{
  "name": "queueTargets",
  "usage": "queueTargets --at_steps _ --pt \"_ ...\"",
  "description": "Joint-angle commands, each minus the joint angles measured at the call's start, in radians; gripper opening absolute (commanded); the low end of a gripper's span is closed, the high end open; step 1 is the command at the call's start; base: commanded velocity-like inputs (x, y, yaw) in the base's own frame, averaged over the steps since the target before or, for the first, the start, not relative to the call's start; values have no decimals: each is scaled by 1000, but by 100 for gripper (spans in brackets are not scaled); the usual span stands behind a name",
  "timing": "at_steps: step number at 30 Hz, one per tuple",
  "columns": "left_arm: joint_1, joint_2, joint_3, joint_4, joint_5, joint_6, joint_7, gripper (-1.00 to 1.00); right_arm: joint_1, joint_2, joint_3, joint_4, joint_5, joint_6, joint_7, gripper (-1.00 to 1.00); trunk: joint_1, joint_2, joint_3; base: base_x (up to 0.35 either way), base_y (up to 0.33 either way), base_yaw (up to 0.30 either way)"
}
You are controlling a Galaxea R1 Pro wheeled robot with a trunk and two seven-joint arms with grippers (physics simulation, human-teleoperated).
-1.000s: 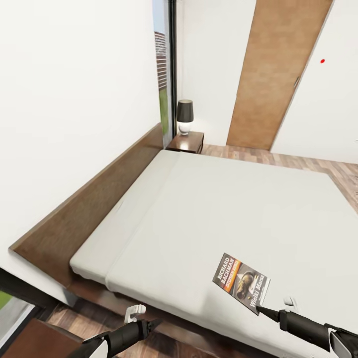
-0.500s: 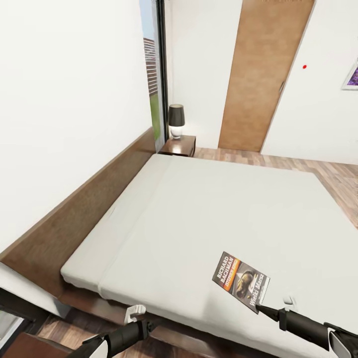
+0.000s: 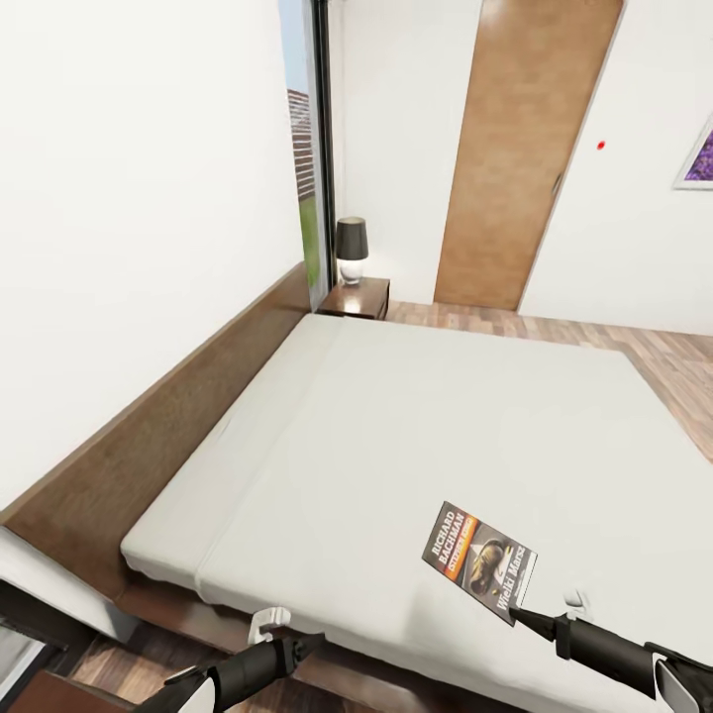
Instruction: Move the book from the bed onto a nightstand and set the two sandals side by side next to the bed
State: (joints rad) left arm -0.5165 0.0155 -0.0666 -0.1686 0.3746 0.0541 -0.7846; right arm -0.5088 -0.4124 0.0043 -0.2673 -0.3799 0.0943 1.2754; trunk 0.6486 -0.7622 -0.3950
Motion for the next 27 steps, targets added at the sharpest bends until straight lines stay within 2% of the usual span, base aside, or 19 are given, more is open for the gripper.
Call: queueTargets --at_steps 1,13,17,20,23,27 --pt "0 1 -7 1 10 6 -2 100 -1 0 1 0 -4 10 4 -100 0 -1 1 0 0 0" --pt "0 1 -6 18 9 3 0 100 -1 0 0 -1 -4 11 6 -100 0 -1 20 0 0 0" --pt "0 1 -6 19 9 -14 4 100 -1 0 0 0 -5 11 4 -100 0 -1 27 0 0 0" --pt "0 3 -6 20 9 -55 8 100 -1 -1 0 0 -5 11 4 -100 0 -1 31 0 0 0" --pt "0 5 -6 21 9 -107 80 100 -1 -1 -1 0 -5 12 6 -100 0 -1 36 0 0 0" --pt "0 2 -8 21 8 -132 164 100 -1 -1 0 0 -5 12 6 -100 0 -1 43 0 0 0"
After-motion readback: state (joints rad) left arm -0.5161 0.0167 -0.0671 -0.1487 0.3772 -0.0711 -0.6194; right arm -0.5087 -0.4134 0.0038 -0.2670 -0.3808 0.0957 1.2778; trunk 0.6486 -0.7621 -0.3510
